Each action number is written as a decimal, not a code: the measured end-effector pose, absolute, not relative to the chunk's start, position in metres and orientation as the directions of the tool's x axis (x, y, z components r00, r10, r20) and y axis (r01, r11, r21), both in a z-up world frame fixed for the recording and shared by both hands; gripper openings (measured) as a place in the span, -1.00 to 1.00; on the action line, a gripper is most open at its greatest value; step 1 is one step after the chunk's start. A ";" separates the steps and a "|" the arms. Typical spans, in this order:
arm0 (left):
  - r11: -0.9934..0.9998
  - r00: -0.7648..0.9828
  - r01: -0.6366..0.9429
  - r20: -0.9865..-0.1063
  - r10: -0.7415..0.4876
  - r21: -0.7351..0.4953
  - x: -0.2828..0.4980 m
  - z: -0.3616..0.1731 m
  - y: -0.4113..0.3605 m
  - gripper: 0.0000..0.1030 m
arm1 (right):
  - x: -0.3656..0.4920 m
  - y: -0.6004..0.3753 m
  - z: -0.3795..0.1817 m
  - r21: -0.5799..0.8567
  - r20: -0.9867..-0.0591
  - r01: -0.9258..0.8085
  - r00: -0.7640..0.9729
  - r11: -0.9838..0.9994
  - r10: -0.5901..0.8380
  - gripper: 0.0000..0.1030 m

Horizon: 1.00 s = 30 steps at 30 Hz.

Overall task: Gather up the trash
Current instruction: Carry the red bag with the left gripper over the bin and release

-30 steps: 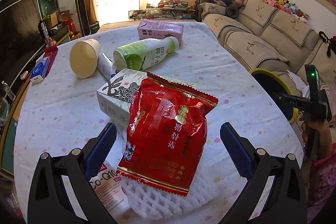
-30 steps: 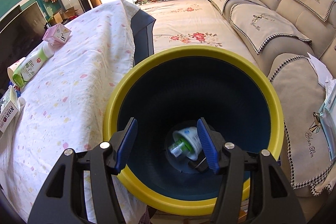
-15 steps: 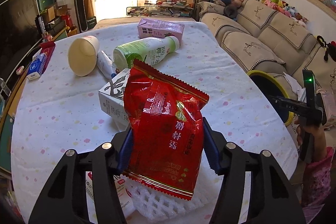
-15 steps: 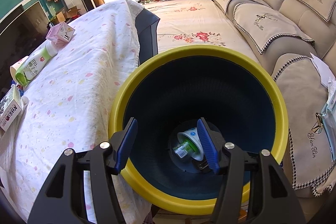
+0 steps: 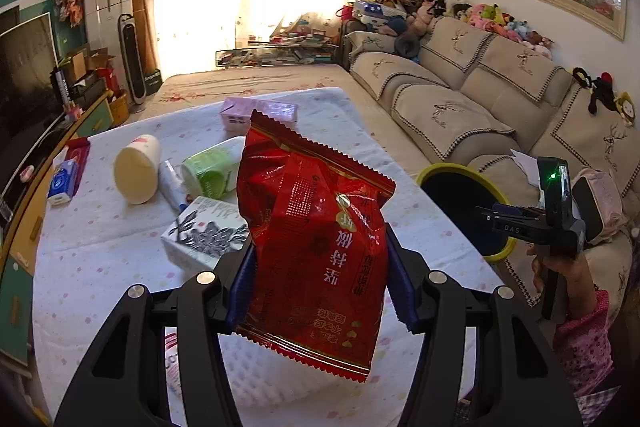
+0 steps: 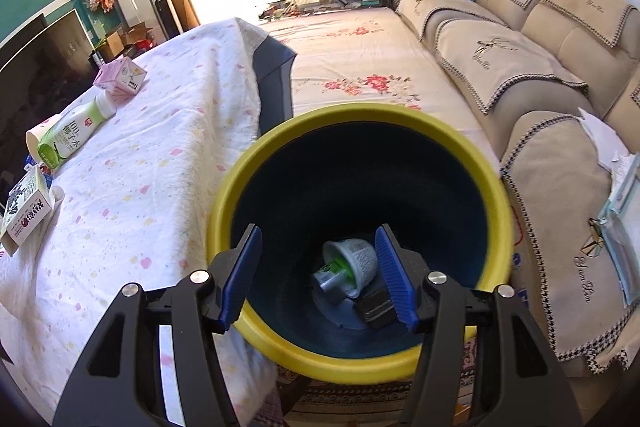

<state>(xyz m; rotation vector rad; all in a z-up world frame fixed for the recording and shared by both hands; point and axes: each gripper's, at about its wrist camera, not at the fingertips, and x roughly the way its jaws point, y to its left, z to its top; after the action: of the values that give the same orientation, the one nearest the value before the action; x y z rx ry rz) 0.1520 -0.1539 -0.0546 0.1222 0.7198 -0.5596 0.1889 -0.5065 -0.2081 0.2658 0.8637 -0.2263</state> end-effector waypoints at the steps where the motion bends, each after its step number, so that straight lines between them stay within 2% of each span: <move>1: 0.838 0.605 0.538 -0.653 -0.455 -0.085 0.151 -0.053 -0.163 0.10 | 0.185 -0.508 -0.207 0.134 -0.770 0.307 0.631 0.942 -0.096 0.09; 13: 0.697 0.422 0.697 -0.687 -0.591 -0.171 0.175 -0.073 -0.318 0.14 | 0.128 -0.550 -0.185 0.106 -0.723 0.401 0.659 0.910 -0.206 0.12; 23: 0.649 0.306 0.731 -0.749 -0.587 -0.209 0.209 -0.121 -0.432 0.20 | 0.100 -0.574 -0.185 0.111 -0.722 0.449 0.649 0.887 -0.238 0.16; 28: 0.662 0.298 0.721 -0.772 -0.561 -0.203 0.225 -0.143 -0.468 0.51 | 0.095 -0.581 -0.188 0.115 -0.729 0.461 0.641 0.880 -0.241 0.16; 30: 0.671 0.302 0.715 -0.780 -0.548 -0.194 0.230 -0.150 -0.479 0.57 | 0.094 -0.581 -0.189 0.117 -0.730 0.464 0.640 0.878 -0.241 0.17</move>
<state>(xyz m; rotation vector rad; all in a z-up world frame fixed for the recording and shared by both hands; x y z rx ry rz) 0.2298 -0.4791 -0.1505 0.2039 0.9437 -0.8448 0.0943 -0.5813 -0.1888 0.3082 0.7794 -0.4090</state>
